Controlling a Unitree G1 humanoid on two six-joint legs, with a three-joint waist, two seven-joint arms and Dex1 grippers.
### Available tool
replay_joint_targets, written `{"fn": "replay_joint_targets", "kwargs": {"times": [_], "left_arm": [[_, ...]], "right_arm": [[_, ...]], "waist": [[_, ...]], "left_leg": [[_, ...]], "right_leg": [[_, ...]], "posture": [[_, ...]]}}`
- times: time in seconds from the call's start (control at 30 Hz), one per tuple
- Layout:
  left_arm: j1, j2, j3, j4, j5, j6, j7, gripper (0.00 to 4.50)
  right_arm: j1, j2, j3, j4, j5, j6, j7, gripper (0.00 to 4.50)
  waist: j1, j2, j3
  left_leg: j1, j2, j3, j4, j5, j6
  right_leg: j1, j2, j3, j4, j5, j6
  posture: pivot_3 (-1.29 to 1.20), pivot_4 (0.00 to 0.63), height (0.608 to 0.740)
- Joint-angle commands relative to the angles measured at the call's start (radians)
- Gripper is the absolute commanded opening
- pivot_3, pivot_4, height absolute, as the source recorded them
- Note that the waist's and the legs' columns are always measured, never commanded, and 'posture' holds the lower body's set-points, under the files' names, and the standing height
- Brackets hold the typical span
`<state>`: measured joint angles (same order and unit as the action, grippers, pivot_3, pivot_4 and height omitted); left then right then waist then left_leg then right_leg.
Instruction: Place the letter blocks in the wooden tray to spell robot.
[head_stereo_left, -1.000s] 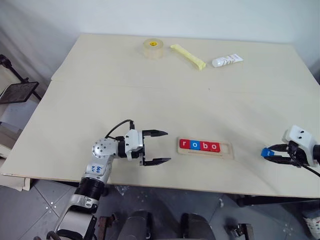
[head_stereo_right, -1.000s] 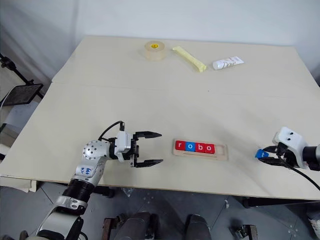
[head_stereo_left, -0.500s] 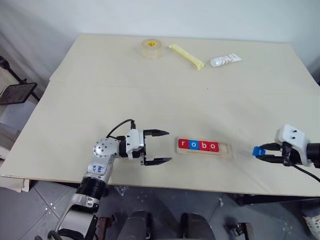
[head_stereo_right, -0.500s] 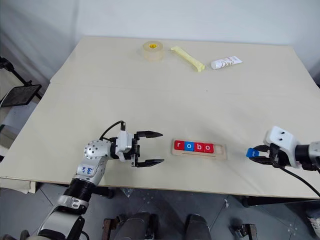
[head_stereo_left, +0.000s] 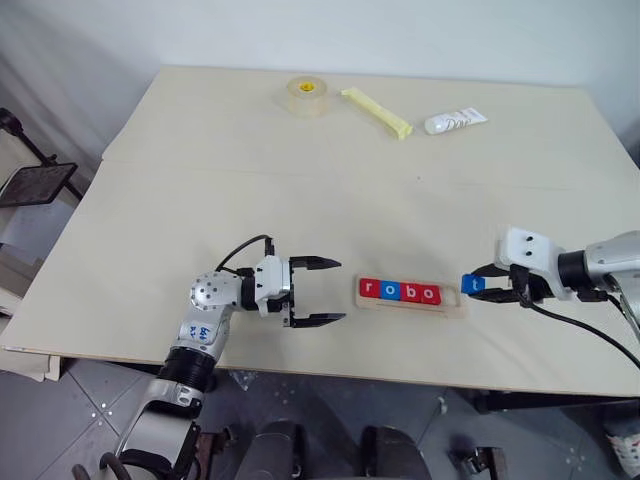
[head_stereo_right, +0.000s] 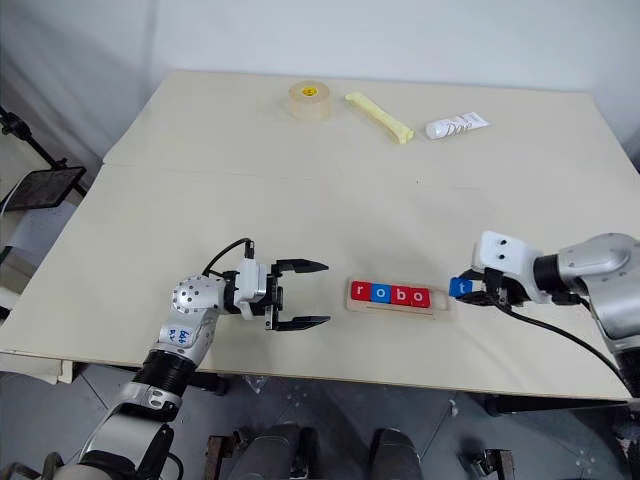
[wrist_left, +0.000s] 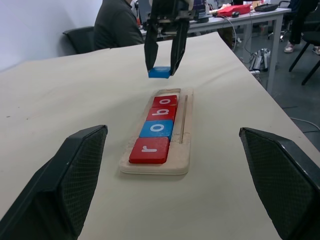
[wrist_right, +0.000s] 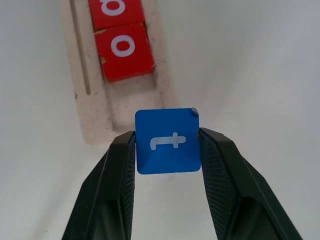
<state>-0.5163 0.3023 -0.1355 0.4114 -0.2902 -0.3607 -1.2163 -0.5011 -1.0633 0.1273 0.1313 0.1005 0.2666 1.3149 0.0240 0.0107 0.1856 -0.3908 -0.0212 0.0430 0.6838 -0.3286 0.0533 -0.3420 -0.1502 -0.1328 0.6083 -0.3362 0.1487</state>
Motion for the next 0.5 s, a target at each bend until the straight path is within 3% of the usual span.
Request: {"fn": "replay_joint_targets", "kwargs": {"times": [0.03, 0.5], "left_arm": [[0.018, 0.003, 0.006, -0.033, -0.006, -0.013, 0.003, 4.50], [0.046, 0.005, 0.005, -0.068, 0.000, -0.004, 0.037, 4.50]], "right_arm": [[-0.030, 0.010, 0.020, 0.004, -0.017, -0.016, 0.022, 1.45], [-0.071, 0.070, 0.073, 0.008, -0.034, -0.008, 0.060, 1.45]], "waist": [[-0.001, 0.000, 0.000], [0.000, 0.000, 0.000]], "left_leg": [[0.000, 0.000, 0.000, 0.000, 0.000, 0.000], [0.000, 0.000, 0.000, 0.000, 0.000, 0.000]], "right_leg": [[0.000, 0.000, 0.000, 0.000, 0.000, 0.000], [0.000, 0.000, 0.000, 0.001, 0.000, 0.000]], "posture": [[0.00, 0.150, 0.740], [0.00, 0.150, 0.740]]}}
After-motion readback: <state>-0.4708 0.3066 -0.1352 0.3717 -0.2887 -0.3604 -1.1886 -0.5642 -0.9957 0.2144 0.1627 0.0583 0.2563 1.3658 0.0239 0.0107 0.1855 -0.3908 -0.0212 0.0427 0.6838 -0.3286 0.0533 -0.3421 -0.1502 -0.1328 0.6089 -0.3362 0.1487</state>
